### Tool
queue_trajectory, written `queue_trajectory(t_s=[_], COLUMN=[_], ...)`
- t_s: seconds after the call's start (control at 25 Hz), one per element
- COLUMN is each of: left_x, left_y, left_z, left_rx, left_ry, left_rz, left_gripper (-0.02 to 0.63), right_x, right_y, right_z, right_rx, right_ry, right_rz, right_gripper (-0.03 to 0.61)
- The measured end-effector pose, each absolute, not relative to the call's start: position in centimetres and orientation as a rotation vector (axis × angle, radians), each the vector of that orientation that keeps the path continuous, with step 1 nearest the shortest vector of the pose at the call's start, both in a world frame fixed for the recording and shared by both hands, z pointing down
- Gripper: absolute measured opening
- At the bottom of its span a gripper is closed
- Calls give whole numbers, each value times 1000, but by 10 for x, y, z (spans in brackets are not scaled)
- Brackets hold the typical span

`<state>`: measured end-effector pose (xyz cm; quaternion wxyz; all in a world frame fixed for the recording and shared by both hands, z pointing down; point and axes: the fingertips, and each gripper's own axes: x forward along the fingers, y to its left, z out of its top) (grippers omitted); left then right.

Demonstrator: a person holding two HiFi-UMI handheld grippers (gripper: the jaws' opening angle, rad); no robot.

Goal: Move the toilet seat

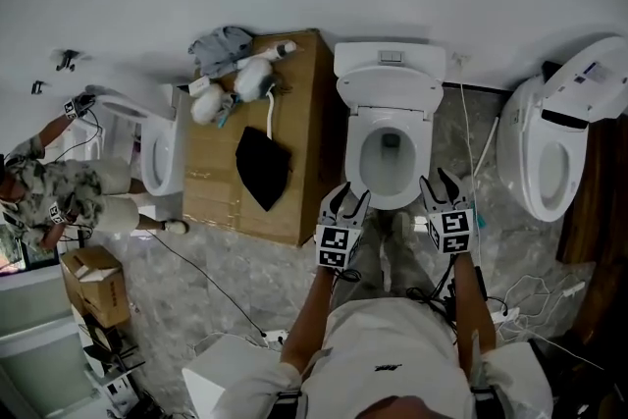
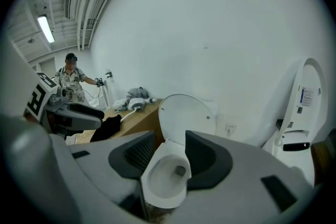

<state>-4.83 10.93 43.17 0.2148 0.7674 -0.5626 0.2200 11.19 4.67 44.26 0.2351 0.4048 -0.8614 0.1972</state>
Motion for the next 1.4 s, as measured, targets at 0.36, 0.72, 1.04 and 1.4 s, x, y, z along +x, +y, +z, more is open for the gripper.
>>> queue_trajectory(t_s=[0.36,0.72,1.04,1.4], left_x=[-68,-86,-89,-91], left_y=[93,81,83,92], left_z=[486,548,601,654], left_rx=[2120,2096,2052,2005], left_ry=[-1476,-1385,-1345,-1338], left_rz=[606,622,634,656], left_gripper=[209,209,209,209], right_x=[93,81,83,85], right_y=[61,65,79,99], right_z=[496,557,614,669], right_rx=[1157,1205,1224,1205], right_ry=[-2262,-2165,-2075,-2021], right_rz=[636,737,828,905], right_gripper=[193,193,193,193])
